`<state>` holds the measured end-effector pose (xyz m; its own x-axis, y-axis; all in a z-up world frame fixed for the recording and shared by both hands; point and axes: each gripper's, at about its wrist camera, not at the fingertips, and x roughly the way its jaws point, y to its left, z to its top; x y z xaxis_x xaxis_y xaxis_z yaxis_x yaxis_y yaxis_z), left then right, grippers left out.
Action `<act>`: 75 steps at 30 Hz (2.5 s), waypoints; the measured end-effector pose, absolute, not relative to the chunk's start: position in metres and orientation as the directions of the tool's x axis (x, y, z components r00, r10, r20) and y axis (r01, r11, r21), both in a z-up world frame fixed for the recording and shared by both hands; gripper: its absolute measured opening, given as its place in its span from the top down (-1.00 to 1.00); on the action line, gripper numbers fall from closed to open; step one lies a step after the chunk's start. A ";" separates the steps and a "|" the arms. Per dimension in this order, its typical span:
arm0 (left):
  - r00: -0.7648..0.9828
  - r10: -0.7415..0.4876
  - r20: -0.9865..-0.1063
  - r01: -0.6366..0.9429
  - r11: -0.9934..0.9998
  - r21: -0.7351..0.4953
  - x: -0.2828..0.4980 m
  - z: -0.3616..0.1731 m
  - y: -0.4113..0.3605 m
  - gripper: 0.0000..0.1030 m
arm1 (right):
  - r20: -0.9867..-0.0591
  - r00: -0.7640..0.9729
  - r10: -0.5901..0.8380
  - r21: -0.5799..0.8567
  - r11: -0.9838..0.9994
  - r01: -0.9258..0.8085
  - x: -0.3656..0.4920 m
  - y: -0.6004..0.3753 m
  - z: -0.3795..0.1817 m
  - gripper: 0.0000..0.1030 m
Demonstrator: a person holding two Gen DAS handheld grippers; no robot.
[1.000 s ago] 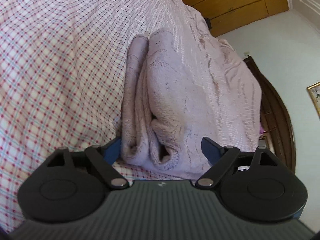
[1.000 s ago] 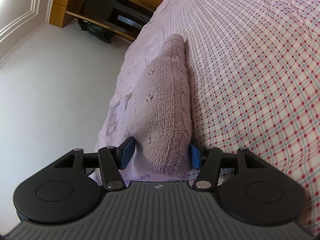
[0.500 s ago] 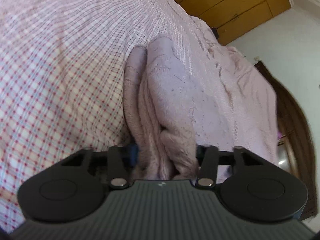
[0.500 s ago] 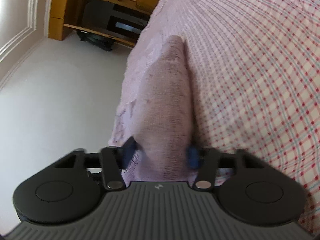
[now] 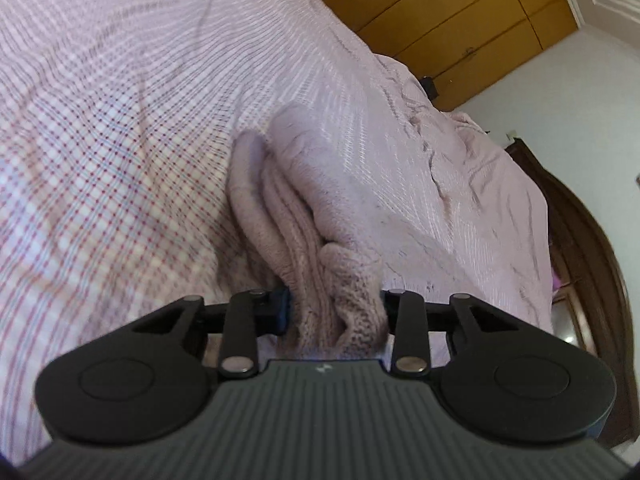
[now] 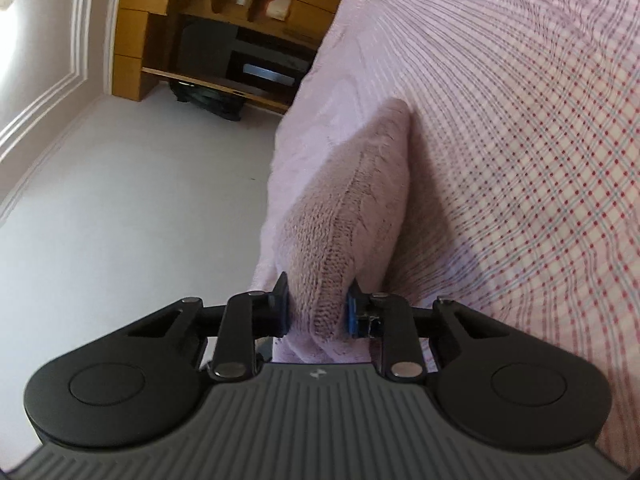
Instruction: Fold small clothes
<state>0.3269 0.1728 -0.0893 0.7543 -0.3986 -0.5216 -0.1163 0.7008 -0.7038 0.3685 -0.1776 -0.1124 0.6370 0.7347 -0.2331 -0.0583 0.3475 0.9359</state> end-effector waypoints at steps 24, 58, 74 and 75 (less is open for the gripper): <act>0.812 -0.450 -0.372 0.055 0.693 -0.719 0.382 0.005 0.121 0.33 | -0.156 0.708 0.689 0.934 0.337 -0.121 0.378 -0.234 -0.024 0.55; 0.696 -0.492 -0.523 -0.089 0.664 -0.743 0.333 -0.100 0.090 0.34 | -0.322 0.704 0.633 0.850 0.521 -0.080 0.328 -0.265 -0.083 0.60; 0.662 -0.530 -0.530 -0.064 0.665 -0.744 0.257 -0.104 0.088 0.33 | -0.349 0.681 0.644 0.877 0.480 -0.005 0.245 -0.291 -0.092 0.60; 0.661 -0.528 -0.533 -0.066 0.667 -0.742 0.260 -0.103 0.087 0.33 | -0.354 0.680 0.642 0.874 0.485 -0.002 0.238 -0.291 -0.093 0.60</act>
<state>0.2602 0.0872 -0.1032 0.6607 -0.5282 -0.5333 -0.0660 0.6669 -0.7423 0.2382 -0.2905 -0.0933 0.6802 0.6417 -0.3544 -0.0020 0.4851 0.8745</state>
